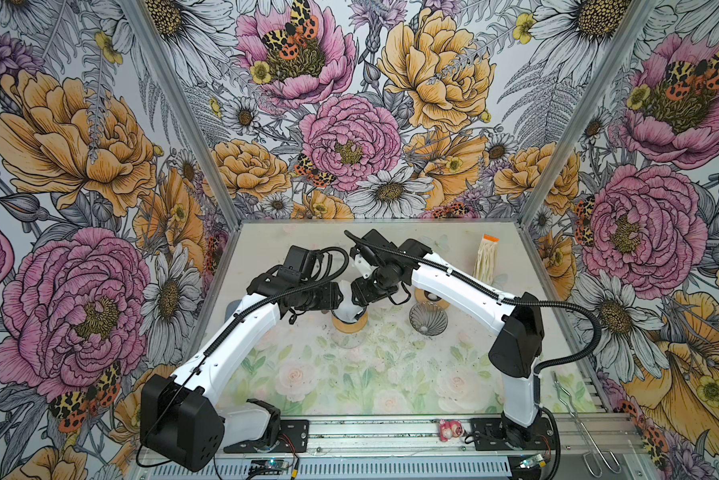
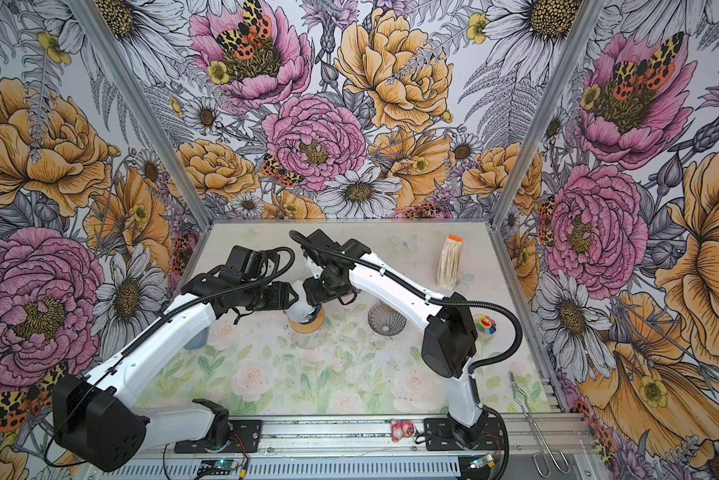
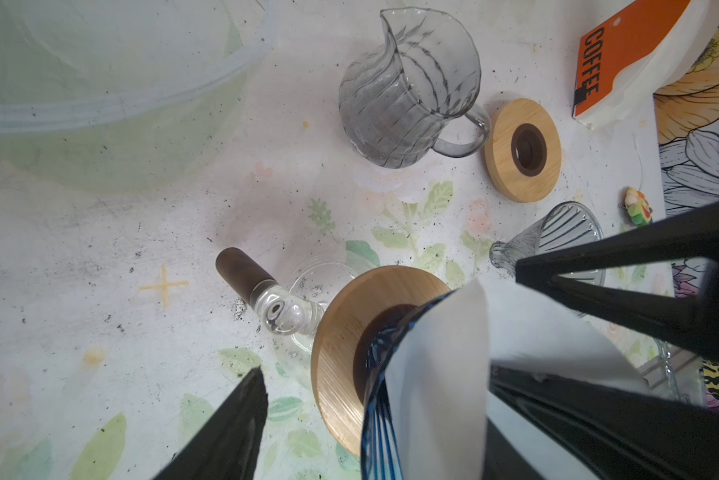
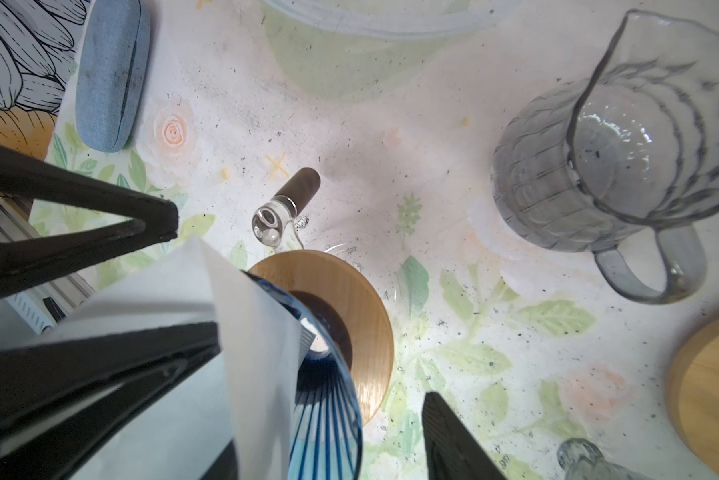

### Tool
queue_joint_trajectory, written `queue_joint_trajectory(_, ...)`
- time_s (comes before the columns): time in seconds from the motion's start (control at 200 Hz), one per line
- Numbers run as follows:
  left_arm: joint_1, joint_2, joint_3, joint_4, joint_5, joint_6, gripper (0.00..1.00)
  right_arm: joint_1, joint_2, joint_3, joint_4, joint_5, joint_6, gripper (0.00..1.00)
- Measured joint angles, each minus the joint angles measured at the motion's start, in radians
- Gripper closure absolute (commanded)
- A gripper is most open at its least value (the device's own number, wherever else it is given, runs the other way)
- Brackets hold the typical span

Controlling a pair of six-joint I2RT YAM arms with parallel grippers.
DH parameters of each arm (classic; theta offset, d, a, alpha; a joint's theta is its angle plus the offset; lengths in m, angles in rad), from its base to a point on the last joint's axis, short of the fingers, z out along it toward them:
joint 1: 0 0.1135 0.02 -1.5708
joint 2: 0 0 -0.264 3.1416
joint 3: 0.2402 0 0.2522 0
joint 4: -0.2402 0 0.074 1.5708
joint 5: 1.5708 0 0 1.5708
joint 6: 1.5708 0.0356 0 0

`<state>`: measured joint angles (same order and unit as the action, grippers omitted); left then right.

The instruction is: Place the coffee filter in the dripper

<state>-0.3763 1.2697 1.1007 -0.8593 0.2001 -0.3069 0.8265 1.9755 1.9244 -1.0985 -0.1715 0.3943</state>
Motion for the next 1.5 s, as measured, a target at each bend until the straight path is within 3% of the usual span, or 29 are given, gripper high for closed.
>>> queue_joint_trajectory(1.496,0.001,0.031,0.0,0.003,0.017,0.002,0.42,0.0,0.075,0.039,-0.02,0.019,-0.029,0.41)
